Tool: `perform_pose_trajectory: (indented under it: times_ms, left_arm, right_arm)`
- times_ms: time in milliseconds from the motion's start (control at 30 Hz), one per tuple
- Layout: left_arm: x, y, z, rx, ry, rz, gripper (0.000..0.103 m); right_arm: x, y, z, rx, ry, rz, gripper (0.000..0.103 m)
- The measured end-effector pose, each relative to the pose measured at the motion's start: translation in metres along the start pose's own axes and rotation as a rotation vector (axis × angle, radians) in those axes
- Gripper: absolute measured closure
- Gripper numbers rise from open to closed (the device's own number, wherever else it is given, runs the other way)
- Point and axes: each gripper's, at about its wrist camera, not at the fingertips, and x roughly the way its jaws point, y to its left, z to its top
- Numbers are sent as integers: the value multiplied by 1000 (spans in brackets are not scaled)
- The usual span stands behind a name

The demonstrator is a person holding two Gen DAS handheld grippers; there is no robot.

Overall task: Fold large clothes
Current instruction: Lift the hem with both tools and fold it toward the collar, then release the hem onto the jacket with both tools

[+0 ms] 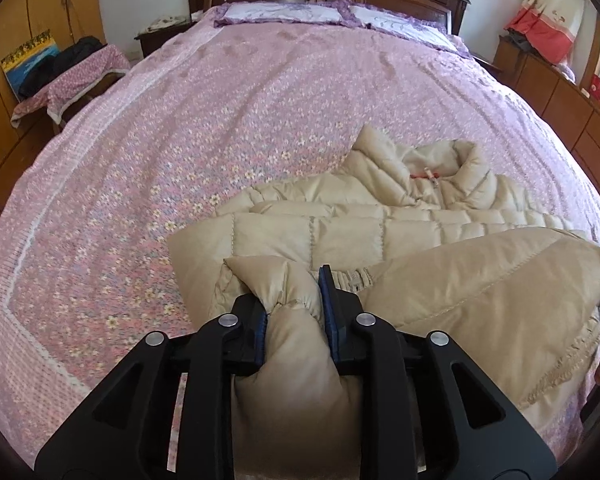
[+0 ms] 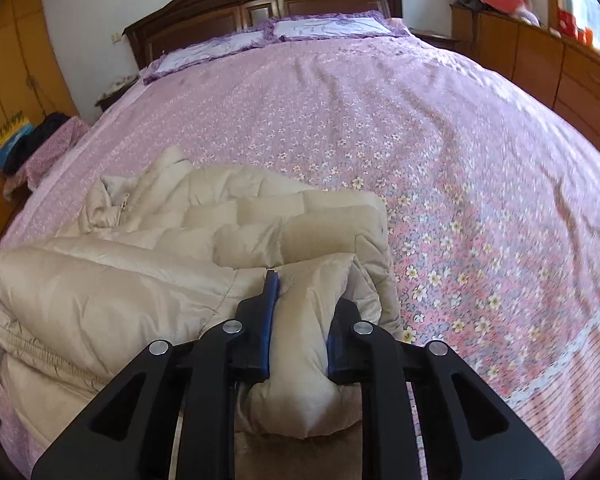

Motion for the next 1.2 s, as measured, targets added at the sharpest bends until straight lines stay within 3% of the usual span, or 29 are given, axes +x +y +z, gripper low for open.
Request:
perform_pose_trajectory:
  times_ms: [100,200,233,267,300,467,533,600,667,933,1200]
  left_arm:
    - [-17,4,0,0,-4,-24,70]
    - [-31,8,1,-3,-7,-58,51]
    - [-35,9,0,0,-5,-61,40]
    - [-40,9,-1,4,-12,-39,29]
    - [-45,9,-2,14,-30,-13,27]
    - [-66,16,-8,24,-62,-31,25]
    - [-71,21,-10,12,-68,-26,25]
    - [-78,27,-13,0,-76,-30,25]
    - [-82,31,-14,-7,-81,-33,25]
    - [-104,49,-35,15,-104,13,25]
    - [-91,52,-56,90,-55,47,25]
  right_arm:
    - [-6,2,3,-9,5,7,77]
    - [-15,-1,8,27,0,42,73]
    - [-18,-2,8,37,-1,50,71]
    - [-20,-3,8,47,-3,62,69]
    - [-23,-4,9,53,-4,70,67]
    - [-38,-7,11,70,-14,115,55]
    - [-45,-6,11,66,-18,142,42]
    - [-53,-6,9,51,-24,147,41]
    - [-63,-7,7,34,-41,147,28]
    - [-96,-16,-5,-80,-83,133,22]
    - [-75,-34,-29,-116,-11,97,22]
